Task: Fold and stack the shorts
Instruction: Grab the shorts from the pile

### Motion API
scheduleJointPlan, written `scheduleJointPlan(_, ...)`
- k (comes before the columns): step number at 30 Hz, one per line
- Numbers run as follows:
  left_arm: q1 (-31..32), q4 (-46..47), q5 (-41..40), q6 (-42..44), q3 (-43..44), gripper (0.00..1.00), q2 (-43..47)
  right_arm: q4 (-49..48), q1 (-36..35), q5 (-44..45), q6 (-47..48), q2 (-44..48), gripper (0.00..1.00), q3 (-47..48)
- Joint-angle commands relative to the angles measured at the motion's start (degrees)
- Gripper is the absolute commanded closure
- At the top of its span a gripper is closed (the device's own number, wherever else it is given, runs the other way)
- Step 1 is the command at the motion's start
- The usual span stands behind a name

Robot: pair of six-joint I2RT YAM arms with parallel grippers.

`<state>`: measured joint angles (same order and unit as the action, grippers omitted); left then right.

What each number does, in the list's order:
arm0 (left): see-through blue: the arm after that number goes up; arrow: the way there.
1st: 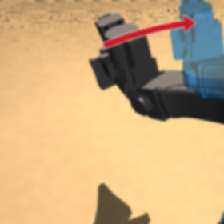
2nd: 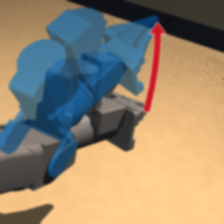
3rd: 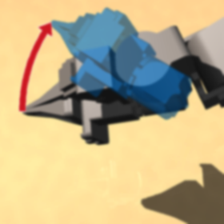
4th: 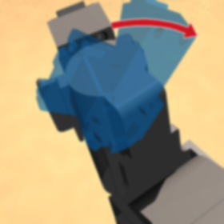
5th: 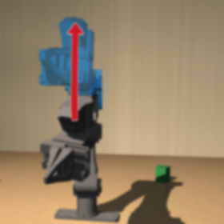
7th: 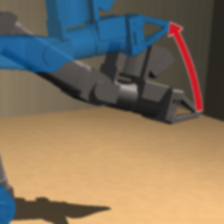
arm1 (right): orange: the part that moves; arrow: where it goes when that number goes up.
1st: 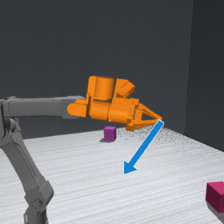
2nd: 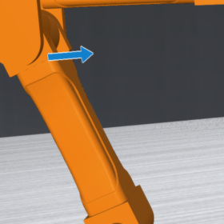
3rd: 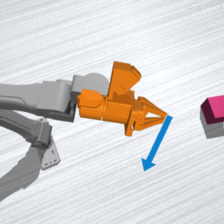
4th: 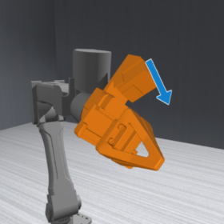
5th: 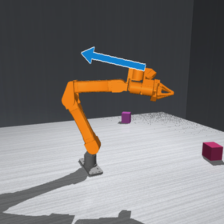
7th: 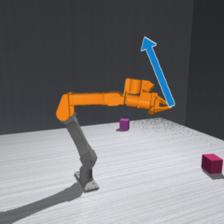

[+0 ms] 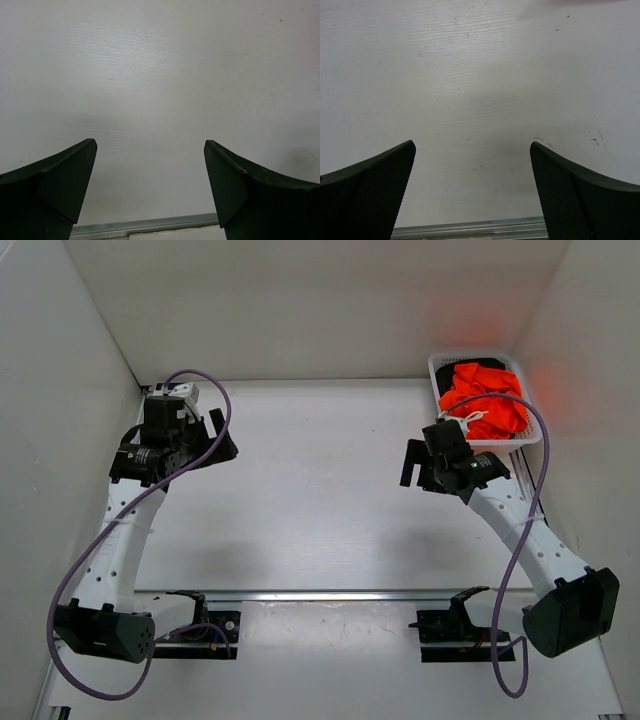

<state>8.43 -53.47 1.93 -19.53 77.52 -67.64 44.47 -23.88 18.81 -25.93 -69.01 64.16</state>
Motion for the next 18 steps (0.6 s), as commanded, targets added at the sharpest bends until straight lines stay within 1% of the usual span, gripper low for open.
scheduleJointPlan(1,0.01,1.35,3.34,2.30,-0.44,0.00,2.76,-0.08,-0.38,1.67,-1.92,-0.07,0.00,0.17)
scheduleJointPlan(4,0.01,1.35,3.87,1.52,-1.05,0.00,4.44,-0.08,-0.38,2.37,-3.15,-0.07,0.00,1.57)
scheduleJointPlan(6,0.01,1.35,5.61,1.51,-1.58,0.00,4.44,0.53,-0.38,3.16,-3.16,-0.07,0.00,2.80)
scheduleJointPlan(8,0.01,1.35,6.15,1.51,-2.27,0.00,4.44,1.23,-0.38,6.14,-3.16,-0.59,0.00,5.79)
scheduleJointPlan(10,0.01,1.35,6.15,1.51,-2.81,0.00,5.06,1.76,1.19,7.38,-1.94,-1.29,0.00,8.86)
scheduleJointPlan(12,0.01,1.35,6.15,0.99,-3.33,0.00,5.59,1.76,5.84,6.86,-0.79,-3.84,0.07,14.57)
scheduleJointPlan(13,0.01,1.35,5.63,0.38,-3.34,0.00,6.11,1.07,10.12,5.81,-0.09,-6.98,0.10,16.68)
scheduleJointPlan(14,0.01,1.35,5.62,0.37,-3.34,0.00,6.63,1.06,12.43,4.32,0.61,-9.01,0.15,18.96)
scheduleJointPlan(15,0.01,1.35,5.62,-0.41,-3.34,0.00,6.64,1.06,14.54,2.57,0.62,-11.38,0.20,24.12)
scheduleJointPlan(16,0.01,1.35,5.62,-0.42,-3.34,0.00,6.64,1.06,17.78,-0.41,0.62,-16.11,0.20,26.87)
scheduleJointPlan(18,0.01,1.35,6.24,-0.94,-2.64,0.00,6.64,1.06,19.83,-1.05,0.10,-20.87,0.20,32.23)
